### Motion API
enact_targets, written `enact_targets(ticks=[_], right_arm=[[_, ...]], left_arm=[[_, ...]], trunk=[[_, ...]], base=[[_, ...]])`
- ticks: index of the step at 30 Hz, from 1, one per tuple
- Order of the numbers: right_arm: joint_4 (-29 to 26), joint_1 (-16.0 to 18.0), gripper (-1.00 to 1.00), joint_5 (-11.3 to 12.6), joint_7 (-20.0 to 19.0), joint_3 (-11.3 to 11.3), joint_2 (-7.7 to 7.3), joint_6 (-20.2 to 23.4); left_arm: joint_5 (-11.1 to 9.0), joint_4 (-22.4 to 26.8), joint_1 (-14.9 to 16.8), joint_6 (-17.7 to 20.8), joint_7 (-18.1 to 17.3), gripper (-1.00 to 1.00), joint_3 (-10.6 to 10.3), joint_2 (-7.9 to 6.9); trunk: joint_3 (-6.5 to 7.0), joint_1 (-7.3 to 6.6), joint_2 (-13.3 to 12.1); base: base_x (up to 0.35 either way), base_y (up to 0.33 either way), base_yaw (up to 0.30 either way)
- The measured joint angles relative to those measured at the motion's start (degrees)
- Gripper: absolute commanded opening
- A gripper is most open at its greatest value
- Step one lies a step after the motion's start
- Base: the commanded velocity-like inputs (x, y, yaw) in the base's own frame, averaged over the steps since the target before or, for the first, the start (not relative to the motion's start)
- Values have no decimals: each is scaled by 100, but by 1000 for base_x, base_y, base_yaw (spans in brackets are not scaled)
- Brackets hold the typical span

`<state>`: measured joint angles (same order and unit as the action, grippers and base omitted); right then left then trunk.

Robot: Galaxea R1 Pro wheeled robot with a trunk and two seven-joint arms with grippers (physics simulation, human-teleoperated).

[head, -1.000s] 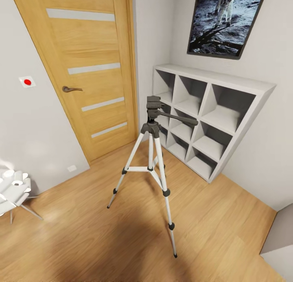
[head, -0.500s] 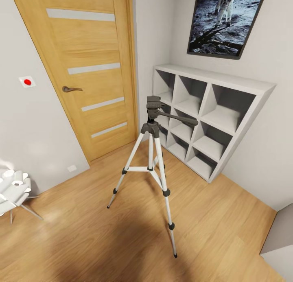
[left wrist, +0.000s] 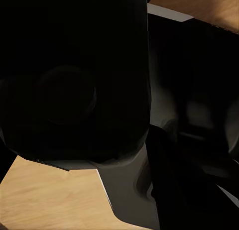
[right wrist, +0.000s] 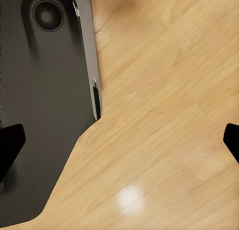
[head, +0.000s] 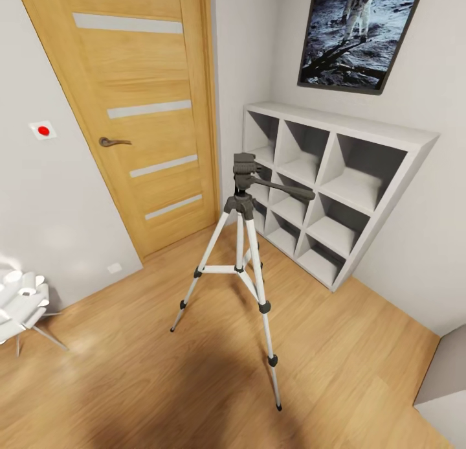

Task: Attach the digital camera to the camera tripod in the bedroom.

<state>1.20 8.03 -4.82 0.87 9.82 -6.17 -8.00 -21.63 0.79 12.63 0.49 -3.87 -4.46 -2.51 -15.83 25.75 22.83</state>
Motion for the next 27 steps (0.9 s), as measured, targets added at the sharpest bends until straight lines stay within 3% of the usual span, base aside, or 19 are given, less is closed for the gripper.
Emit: enact_targets(ticks=[13,22,27], right_arm=[[-1,0,100,-19,-7,-65,-17,-61],[-1,0,100,-13,0,-639,-4,-95],[-1,0,100,-8,0,-741,9,-96]], left_arm=[[7,2,0,-1,-1,-100,-16,-1],[5,1,0,-1,-1,-100,-17,-1],[2,3,0,-1,-1,-100,-12,6]], trunk=[[0,-2,0],[0,0,0],[0,1,0]], base=[[289,0,0],[147,0,0],[23,0,0]])
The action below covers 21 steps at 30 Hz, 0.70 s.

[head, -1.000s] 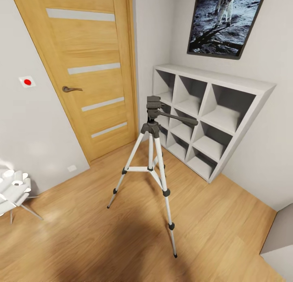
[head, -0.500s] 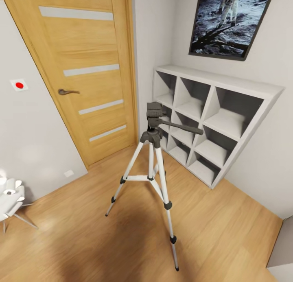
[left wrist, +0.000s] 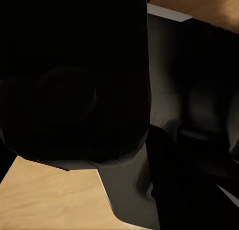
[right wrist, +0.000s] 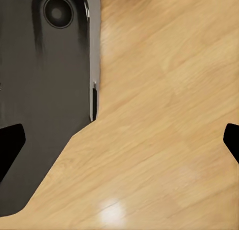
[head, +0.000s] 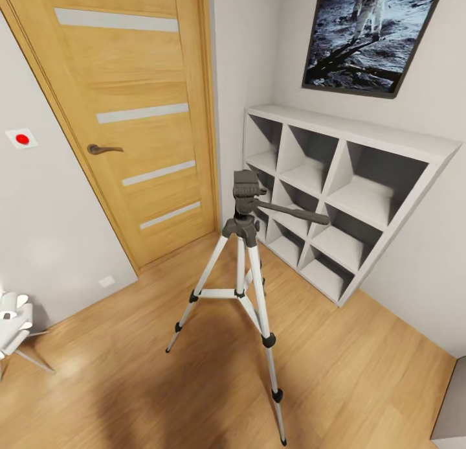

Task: Attach the digital camera to the camera tripod in the bedroom.

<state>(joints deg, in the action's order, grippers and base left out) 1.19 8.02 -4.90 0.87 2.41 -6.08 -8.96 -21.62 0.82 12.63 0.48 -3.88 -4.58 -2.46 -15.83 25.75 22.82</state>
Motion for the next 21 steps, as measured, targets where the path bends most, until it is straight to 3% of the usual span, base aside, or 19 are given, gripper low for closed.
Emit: enact_targets(ticks=[7,21], right_arm=[[0,0,100,10,0,-11,11,0],[0,0,100,20,61,-12,27,27]], left_arm=[[4,-3,0,0,0,-100,-4,-3],[-2,-3,0,0,0,-100,-5,-2]], trunk=[[0,-1,0],[0,0,0]], base=[[131,0,0],[11,0,0]])
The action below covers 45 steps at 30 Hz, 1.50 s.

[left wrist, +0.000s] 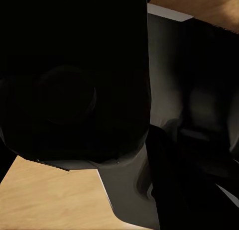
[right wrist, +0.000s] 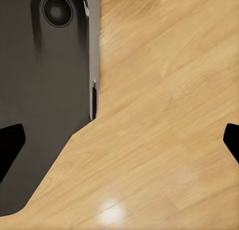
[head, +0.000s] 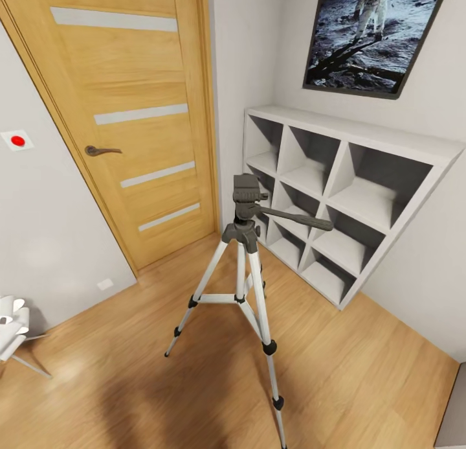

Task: Attach the digital camera to the camera tripod in the bedroom.

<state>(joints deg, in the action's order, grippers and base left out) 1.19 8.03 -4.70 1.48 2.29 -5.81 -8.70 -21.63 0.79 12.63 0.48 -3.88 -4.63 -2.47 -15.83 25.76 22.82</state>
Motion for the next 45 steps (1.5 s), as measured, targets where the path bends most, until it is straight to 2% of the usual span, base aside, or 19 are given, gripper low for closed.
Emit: enact_targets(ticks=[35,42,44,45], right_arm=[[0,0,100,12,1,7,1,-13],[-40,1,100,-20,-75,-2,-60,36],[-911,15,100,-26,-166,-75,-98,96],[-1144,12,100,-25,-206,-82,-103,131]], left_arm=[[4,0,0,0,0,-100,0,-6],[7,0,0,0,0,-100,0,-5],[6,-1,0,0,0,-100,-1,1],[6,-1,0,0,0,-100,0,2]], trunk=[[0,0,0],[0,0,0],[1,0,0],[0,0,0]], base=[[25,0,0],[1,0,0],[0,0,0],[0,0,0]])
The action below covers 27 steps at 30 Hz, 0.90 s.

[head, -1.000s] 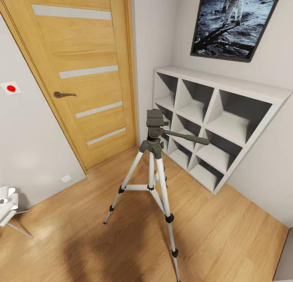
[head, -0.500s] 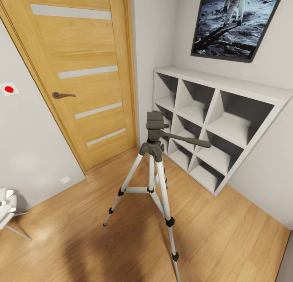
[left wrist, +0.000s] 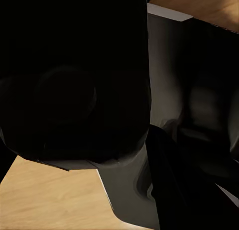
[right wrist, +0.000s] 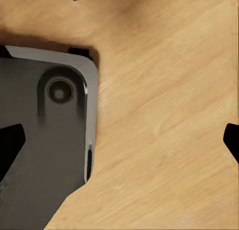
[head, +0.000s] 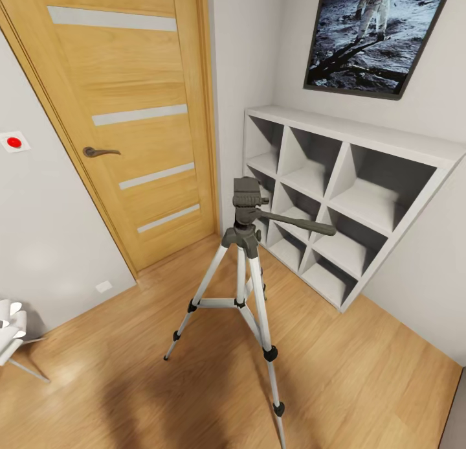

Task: Attach the digital camera to the camera tripod in the bedroom.

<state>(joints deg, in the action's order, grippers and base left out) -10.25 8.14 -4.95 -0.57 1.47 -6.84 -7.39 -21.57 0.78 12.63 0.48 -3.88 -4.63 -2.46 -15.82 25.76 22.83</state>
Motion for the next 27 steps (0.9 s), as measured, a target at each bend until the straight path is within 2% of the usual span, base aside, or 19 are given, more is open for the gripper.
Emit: enact_targets(ticks=[1,3,5,6,7,8,9,12,16,18,20,21,25,27], right_arm=[[-450,3,100,2,-101,-9,-7,114],[-966,0,100,5,-255,-13,-20,301],[-1701,0,100,8,-556,-2,-60,670],[-2300,-6,100,26,-1052,34,-162,1343],[-3377,-7,100,53,-1346,61,-242,1874],[-4218,-4,100,70,-1409,70,-255,2000],[-4394,-7,100,69,-1454,75,-265,2105],[-5570,-7,100,76,-1591,81,-297,2609],[-6451,-9,100,78,-1654,71,-303,3038],[-7122,-9,100,47,-1668,102,-276,3297],[-7317,-10,100,59,-1675,139,-275,3358],[-7598,-9,100,89,-1695,289,-271,3415],[-7849,-10,100,113,-1841,370,-281,3439],[-7902,-10,100,118,-2067,392,-291,3443]], left_arm=[[-2,-1,0,0,0,-100,0,1],[-2,0,0,0,0,-100,0,1],[-3,0,0,0,0,-100,0,1],[-5,1,-1,0,0,-100,1,1],[-6,1,-1,0,0,-100,1,1],[-6,0,0,0,0,-100,-1,1],[-6,0,0,0,0,-100,0,1],[-1,0,0,-3,0,-100,0,1],[1,0,0,-3,0,-100,0,1],[2,0,0,-1,0,-100,0,1],[2,1,0,-2,0,-100,0,1],[2,1,-1,-2,0,-100,0,1],[4,1,0,-3,0,-100,0,1],[12,1,0,-4,0,-100,0,1]], trunk=[[1,0,0],[0,0,0],[0,0,0],[-1,0,-1],[0,0,-1],[1,0,0],[1,0,-1],[1,-1,0],[0,-1,-1],[1,-1,0],[0,-1,-1],[1,-1,0],[0,0,-1],[0,0,-1]], base=[[0,0,0],[0,0,0],[0,0,0],[0,0,0],[0,0,0],[0,0,0],[0,0,0],[0,0,0],[0,0,0],[0,0,0],[0,0,0],[0,0,0],[0,0,0],[0,0,0]])
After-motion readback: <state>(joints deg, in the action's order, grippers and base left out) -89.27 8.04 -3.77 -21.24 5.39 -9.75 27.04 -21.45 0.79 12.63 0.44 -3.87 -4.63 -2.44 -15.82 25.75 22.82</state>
